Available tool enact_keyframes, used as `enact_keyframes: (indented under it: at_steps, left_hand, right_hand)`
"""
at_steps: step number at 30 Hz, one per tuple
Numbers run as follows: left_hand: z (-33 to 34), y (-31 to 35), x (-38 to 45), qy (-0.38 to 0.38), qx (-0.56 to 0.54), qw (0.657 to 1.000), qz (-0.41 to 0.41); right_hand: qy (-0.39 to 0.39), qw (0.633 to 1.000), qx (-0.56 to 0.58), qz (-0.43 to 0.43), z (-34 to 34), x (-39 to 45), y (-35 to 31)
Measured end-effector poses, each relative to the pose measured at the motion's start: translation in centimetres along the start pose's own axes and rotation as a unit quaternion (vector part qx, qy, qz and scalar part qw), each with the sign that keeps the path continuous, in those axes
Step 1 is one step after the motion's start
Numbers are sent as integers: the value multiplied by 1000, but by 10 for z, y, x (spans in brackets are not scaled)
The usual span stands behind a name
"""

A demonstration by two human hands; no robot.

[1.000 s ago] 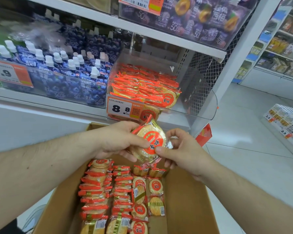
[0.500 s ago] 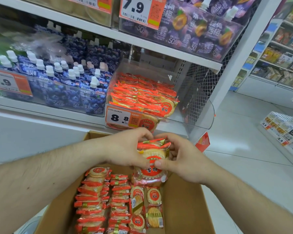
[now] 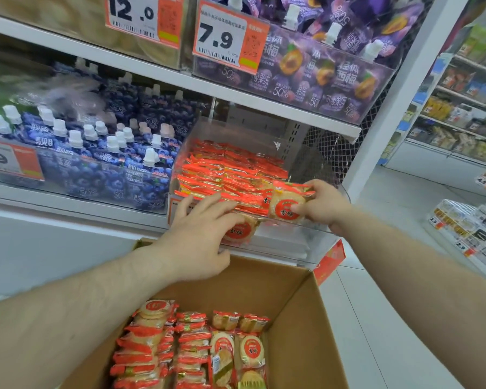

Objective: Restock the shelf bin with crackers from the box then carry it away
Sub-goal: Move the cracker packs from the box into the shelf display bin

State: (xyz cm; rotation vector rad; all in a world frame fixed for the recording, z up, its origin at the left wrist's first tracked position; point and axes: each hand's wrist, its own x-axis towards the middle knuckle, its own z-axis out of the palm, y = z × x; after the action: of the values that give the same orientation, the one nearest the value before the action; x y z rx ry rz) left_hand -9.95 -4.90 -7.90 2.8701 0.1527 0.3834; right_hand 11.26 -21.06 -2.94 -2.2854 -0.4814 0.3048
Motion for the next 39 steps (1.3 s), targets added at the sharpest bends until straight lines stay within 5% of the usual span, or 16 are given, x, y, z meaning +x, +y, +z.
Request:
enact_keyframes:
  at_steps: [14, 34, 37, 39]
  left_hand:
    - [7, -1, -1, 24, -20, 999, 8]
    - [6, 0, -1, 36, -23, 999, 12]
    - [15, 0, -5, 133, 16, 988, 73]
    - [22, 4, -11, 148, 13, 981, 128]
  right_hand:
    - [5, 975, -210, 70, 46, 38, -21]
    - [-61, 995, -29, 71, 28, 32, -11]
    - [90, 992, -81, -22, 21, 12, -16]
    - [262, 933, -95, -228, 26, -20, -13]
